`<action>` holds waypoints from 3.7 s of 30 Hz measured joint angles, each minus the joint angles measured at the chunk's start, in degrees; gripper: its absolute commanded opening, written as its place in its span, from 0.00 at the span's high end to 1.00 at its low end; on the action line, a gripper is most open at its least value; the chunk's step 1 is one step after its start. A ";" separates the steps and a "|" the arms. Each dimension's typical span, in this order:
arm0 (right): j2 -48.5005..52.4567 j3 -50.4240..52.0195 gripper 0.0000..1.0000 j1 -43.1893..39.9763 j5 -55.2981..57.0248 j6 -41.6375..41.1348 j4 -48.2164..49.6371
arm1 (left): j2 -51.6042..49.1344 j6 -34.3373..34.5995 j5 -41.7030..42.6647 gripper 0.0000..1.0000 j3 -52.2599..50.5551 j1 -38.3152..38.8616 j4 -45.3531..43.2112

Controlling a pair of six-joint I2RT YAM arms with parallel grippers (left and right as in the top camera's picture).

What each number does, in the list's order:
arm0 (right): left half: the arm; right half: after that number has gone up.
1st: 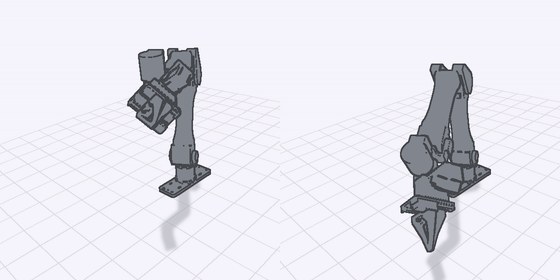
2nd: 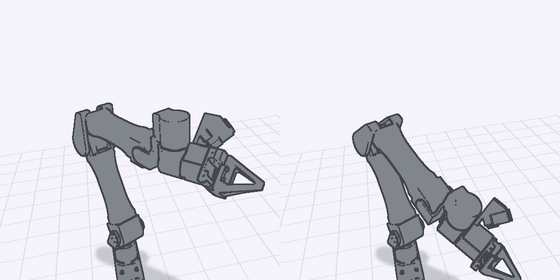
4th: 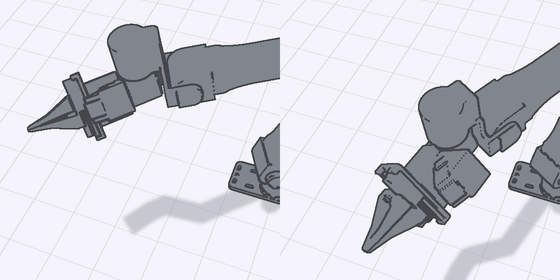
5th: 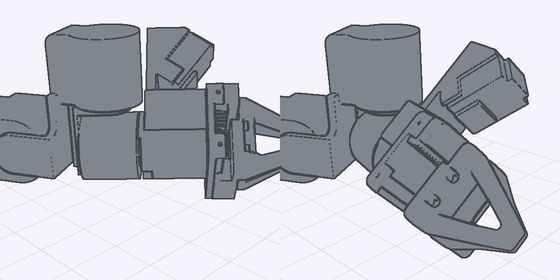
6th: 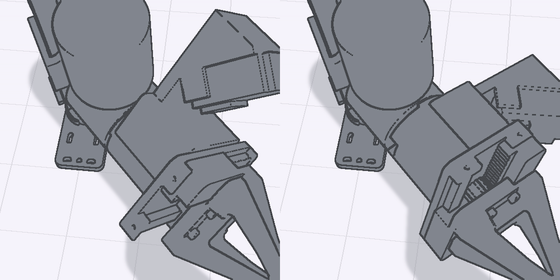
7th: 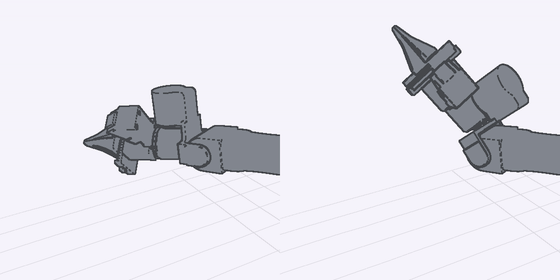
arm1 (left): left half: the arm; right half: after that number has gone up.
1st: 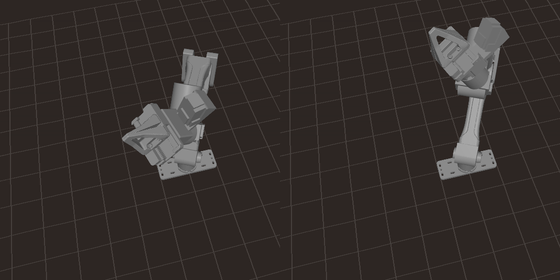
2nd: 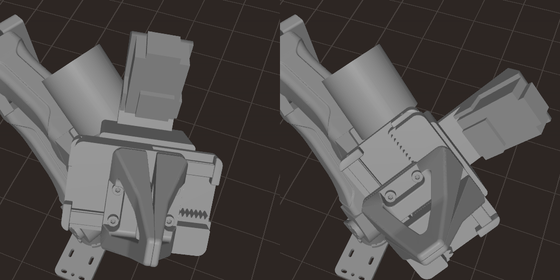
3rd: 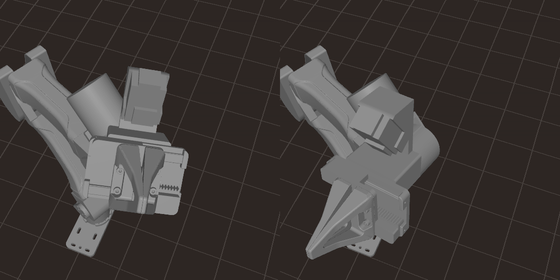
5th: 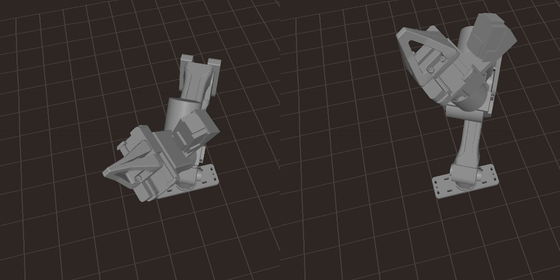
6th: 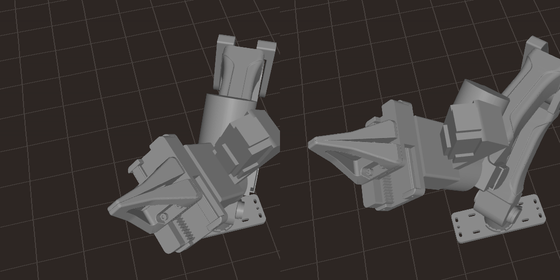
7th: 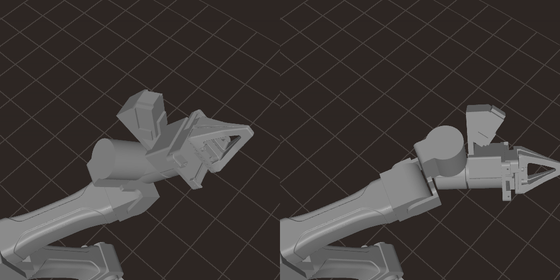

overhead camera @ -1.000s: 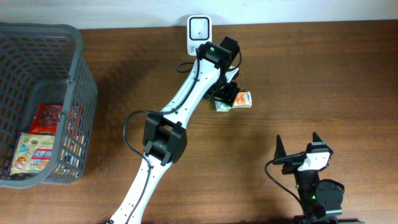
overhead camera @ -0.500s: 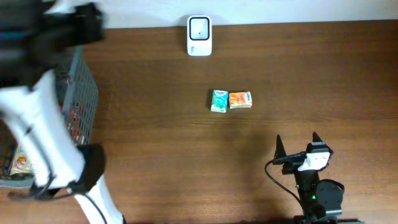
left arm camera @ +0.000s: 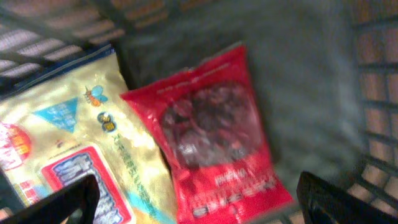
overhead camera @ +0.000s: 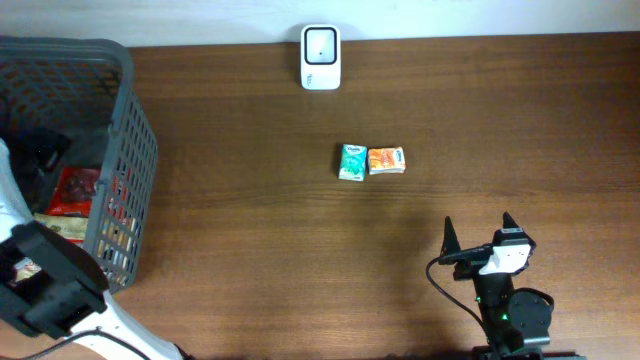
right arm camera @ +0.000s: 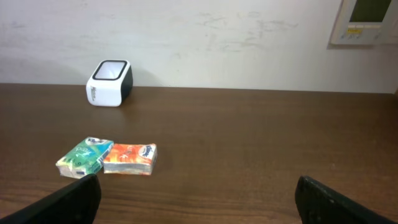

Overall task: Scan the item barcode
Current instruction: 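Grasp the red HACKS candy bag from the basket and lift, then place the red candy bag left of the green pack, then grasp the yellow wet-wipes pack from the basket and lift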

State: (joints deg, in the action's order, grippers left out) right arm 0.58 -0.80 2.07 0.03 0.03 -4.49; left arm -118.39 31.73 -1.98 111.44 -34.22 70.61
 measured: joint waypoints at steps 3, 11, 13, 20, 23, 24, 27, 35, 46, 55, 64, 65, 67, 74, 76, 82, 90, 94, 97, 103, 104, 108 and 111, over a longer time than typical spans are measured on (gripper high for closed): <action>-0.02 0.00 0.02 0.00 0.00 -0.04 0.00 | -0.11 1.55 2.38 0.09 -11.37 0.07 -9.16; 0.00 0.00 0.02 0.00 0.00 -0.04 0.00 | 0.90 2.23 6.12 1.00 -23.65 1.09 -22.32; 0.00 0.00 0.01 0.00 0.00 -0.02 0.00 | 2.14 2.34 6.73 1.00 -23.63 1.16 -22.03; 0.00 0.00 0.02 0.00 0.00 0.00 0.00 | 19.67 2.36 13.49 1.00 -8.63 1.09 -17.79; 0.00 0.00 0.02 0.00 0.00 -0.02 0.00 | 36.92 2.38 18.18 1.00 -3.89 1.18 -18.86; 0.00 0.00 0.02 0.00 -0.02 0.00 0.00 | 39.63 2.38 19.93 1.00 -3.89 1.84 -18.93; 0.00 0.00 0.02 0.00 0.02 -0.04 0.00 | 45.92 2.38 27.04 1.00 -3.89 12.09 -18.16; 0.00 0.00 0.01 0.00 0.15 -0.04 0.00 | 20.20 -21.51 16.09 1.00 -4.63 50.45 -10.97; 0.00 0.00 0.02 0.00 0.15 -0.04 0.00 | -10.54 -26.18 13.64 0.64 -4.72 56.72 -12.39; 0.02 0.00 0.02 0.00 0.13 -0.04 0.02 | -12.35 -26.23 19.34 0.28 5.99 58.62 -6.14; 0.00 0.02 0.01 0.00 0.15 0.00 0.00 | -8.04 -25.05 12.20 0.01 67.47 31.65 23.15; 0.00 0.00 0.01 0.00 0.15 -0.02 0.00 | -6.01 -24.57 12.04 0.01 67.56 26.69 24.09; 0.00 0.02 0.02 0.00 0.15 -0.04 0.00 | -4.46 -23.89 11.98 0.01 67.63 16.63 25.97; 0.00 0.00 0.02 0.00 0.15 0.00 0.00 | -3.32 -13.99 4.02 0.01 46.51 2.43 25.81; 0.00 0.00 0.01 0.00 0.15 -0.02 0.00 | -3.78 -6.60 -1.60 0.01 29.49 2.60 20.17; 0.02 0.00 0.01 0.00 0.15 -0.04 0.00 | -4.31 3.34 -7.15 0.01 -2.19 2.58 6.49; 0.00 0.00 0.01 0.00 0.15 0.00 0.00 | -2.64 13.42 -18.43 0.45 -19.02 2.71 -1.81; 0.00 0.00 0.02 0.00 0.15 -0.04 0.02 | -2.71 14.23 -18.43 1.00 -20.83 2.91 -2.58; 0.00 0.00 0.02 0.00 0.15 -0.02 0.02 | -2.82 14.21 -18.47 1.00 -21.03 2.91 -2.32; 0.00 0.00 0.02 0.00 0.15 -0.02 0.00 | -3.10 13.68 -16.85 0.01 -10.67 2.91 7.28; 0.00 0.00 0.01 0.00 0.15 -0.02 0.00 | -3.10 13.75 -16.85 0.01 -10.64 2.84 7.63; 0.00 0.00 0.01 0.00 0.15 -0.02 0.00 | -3.08 13.73 -16.92 0.01 -11.85 2.43 7.76; 0.00 0.02 0.01 0.00 0.15 -0.02 0.02 | -2.75 13.73 -17.05 0.01 -19.74 2.36 6.78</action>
State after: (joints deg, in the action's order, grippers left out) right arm 0.58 -0.78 2.07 0.19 0.01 -4.47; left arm -121.14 45.45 -19.03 91.70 -31.86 77.38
